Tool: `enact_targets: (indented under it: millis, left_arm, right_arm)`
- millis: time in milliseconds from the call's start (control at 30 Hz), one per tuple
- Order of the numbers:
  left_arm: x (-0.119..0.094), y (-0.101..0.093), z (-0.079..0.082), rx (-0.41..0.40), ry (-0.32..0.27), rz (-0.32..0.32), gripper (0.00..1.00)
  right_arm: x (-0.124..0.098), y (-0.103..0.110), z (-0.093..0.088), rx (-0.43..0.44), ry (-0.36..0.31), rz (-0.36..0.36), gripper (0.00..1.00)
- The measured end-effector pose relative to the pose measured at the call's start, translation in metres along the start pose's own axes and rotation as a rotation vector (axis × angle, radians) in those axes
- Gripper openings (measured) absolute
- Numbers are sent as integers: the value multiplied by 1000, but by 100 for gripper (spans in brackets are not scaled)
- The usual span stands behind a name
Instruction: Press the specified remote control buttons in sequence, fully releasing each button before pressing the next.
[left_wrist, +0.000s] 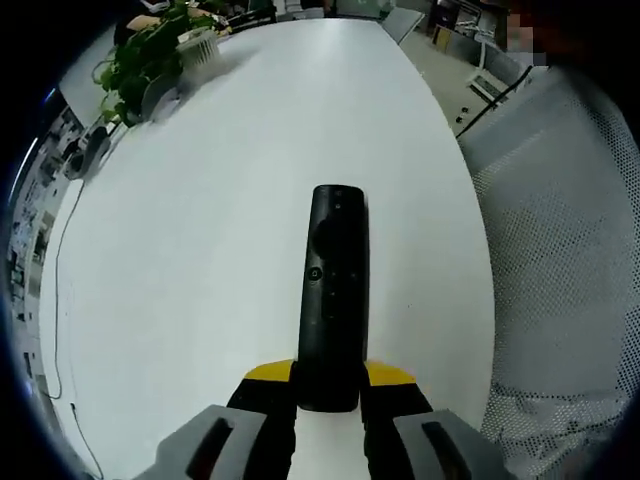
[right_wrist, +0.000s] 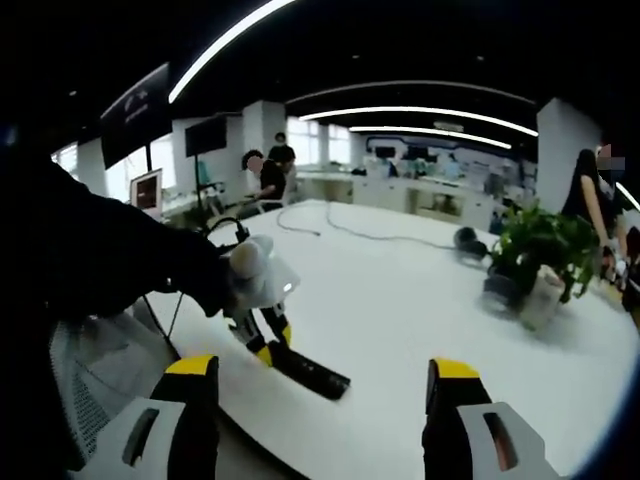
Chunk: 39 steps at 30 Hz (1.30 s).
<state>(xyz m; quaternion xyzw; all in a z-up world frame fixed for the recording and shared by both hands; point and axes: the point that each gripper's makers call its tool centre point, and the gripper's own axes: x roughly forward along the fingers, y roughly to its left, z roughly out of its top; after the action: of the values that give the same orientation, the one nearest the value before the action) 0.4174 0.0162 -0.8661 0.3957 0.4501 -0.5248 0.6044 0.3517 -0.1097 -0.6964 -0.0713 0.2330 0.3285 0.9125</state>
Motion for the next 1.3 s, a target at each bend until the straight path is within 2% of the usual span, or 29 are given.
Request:
enact_targets:
  millis: [267,700,833,1133,1300]
  left_arm:
    - [-3,31,-1,-16,2,31,24]
    - [-3,59,-10,19,45,41,24]
    - [-3,70,-13,3,50,43,24]
    - [-4,83,-16,0,63,51,24]
    - [-4,83,-16,5,73,41,24]
  right_arm:
    - [2,0,-5,-9,31,-5,83]
    - [4,0,-11,-13,64,-10,82]
    - [4,1,-13,-14,74,-5,82]
    - [5,1,-15,-19,89,-4,81]
    - [5,1,-16,-16,90,-5,81]
